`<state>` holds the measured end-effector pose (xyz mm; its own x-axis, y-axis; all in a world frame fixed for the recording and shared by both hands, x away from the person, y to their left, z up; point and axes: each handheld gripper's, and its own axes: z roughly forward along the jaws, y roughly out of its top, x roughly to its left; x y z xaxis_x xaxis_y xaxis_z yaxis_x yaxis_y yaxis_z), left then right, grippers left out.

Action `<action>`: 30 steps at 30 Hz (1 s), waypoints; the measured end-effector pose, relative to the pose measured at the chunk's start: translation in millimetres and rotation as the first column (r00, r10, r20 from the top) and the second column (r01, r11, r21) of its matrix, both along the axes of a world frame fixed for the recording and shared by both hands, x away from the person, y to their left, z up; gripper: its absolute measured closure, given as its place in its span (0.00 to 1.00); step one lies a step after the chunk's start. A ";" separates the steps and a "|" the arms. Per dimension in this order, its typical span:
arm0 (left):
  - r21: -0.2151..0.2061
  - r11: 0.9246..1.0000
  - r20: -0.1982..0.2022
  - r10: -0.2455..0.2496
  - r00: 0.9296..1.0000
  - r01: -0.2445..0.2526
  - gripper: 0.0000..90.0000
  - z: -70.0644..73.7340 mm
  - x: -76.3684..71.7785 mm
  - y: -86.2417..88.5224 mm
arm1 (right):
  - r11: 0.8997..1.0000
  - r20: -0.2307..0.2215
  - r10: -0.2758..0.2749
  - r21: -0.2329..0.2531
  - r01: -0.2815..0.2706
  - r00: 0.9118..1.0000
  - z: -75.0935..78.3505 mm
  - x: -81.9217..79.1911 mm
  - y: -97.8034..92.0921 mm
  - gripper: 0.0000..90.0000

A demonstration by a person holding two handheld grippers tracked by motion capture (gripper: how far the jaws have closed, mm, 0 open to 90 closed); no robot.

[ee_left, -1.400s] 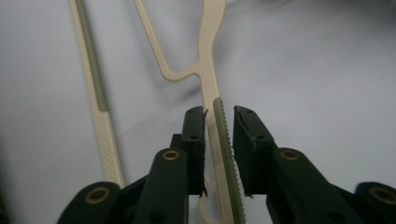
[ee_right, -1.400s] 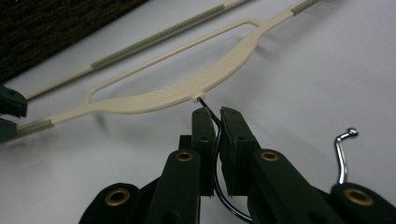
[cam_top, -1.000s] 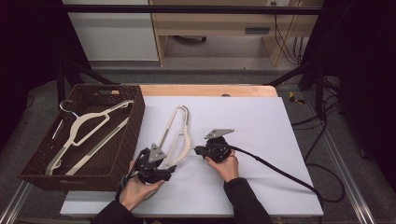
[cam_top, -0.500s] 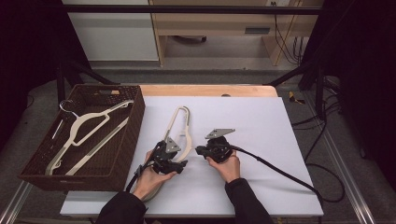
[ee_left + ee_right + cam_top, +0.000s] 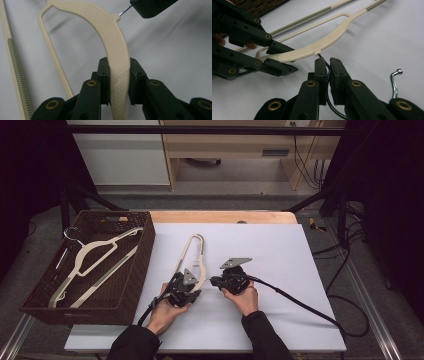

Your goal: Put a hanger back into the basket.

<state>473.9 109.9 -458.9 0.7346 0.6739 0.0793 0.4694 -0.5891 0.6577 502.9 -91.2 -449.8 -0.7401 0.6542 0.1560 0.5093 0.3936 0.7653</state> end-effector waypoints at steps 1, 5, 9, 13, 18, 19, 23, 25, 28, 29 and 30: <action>-0.002 1.000 0.005 0.001 1.000 -0.001 0.83 0.4 -0.6 -0.3 | 1.000 -0.002 -0.003 0.002 0.003 1.000 0.3 -0.3 0.3 0.94; -0.017 1.000 0.008 0.004 1.000 -0.004 0.83 5.9 -3.1 1.0 | 1.000 0.016 0.019 0.003 -0.020 1.000 4.5 -2.1 -1.9 0.91; -0.023 1.000 0.008 0.018 1.000 -0.018 0.84 10.1 -5.3 2.9 | 0.997 0.060 0.041 0.065 -0.045 0.997 17.7 -7.7 -6.6 0.80; -0.040 0.999 0.023 0.032 0.999 -0.031 0.84 14.6 -7.1 6.2 | 0.995 0.132 0.049 0.082 -0.060 0.990 39.1 -17.2 -19.6 0.67; -0.050 0.997 0.043 0.057 0.997 -0.055 0.85 23.3 -9.2 13.6 | 0.989 0.208 0.037 0.132 -0.066 0.978 59.3 -30.8 -37.2 0.50; -0.059 0.997 0.046 0.061 0.997 -0.058 0.85 24.7 -9.3 15.9 | 0.987 0.215 0.036 0.143 -0.068 0.976 62.2 -33.5 -41.4 0.46; -0.075 0.995 0.050 0.075 0.996 -0.071 0.86 29.8 -10.0 23.2 | 0.982 0.241 -0.004 0.183 -0.041 0.971 67.3 -42.6 -61.6 0.38; -0.080 0.994 0.053 0.080 0.995 -0.076 0.86 31.8 -10.7 25.8 | 0.983 0.244 -0.029 0.184 -0.017 0.969 65.6 -45.4 -72.8 0.35; -0.092 0.992 0.059 0.092 0.994 -0.086 0.86 34.7 -11.3 29.7 | 0.982 0.234 -0.047 0.191 0.002 0.971 60.9 -47.6 -85.0 0.32; -0.092 0.992 0.061 0.094 0.994 -0.088 0.86 36.1 -11.7 31.2 | 0.981 0.231 -0.053 0.192 0.008 0.972 58.8 -48.3 -88.6 0.31; -0.094 0.991 0.063 0.099 0.993 -0.093 0.87 37.9 -12.1 33.1 | 0.981 0.227 -0.059 0.192 0.014 0.972 56.8 -49.1 -92.1 0.30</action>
<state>461.8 142.9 -421.0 0.6609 0.7479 0.0619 0.4737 -0.4797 0.7386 453.8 -183.3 -393.0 -0.7465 0.6568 0.1061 0.3215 0.2165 0.9218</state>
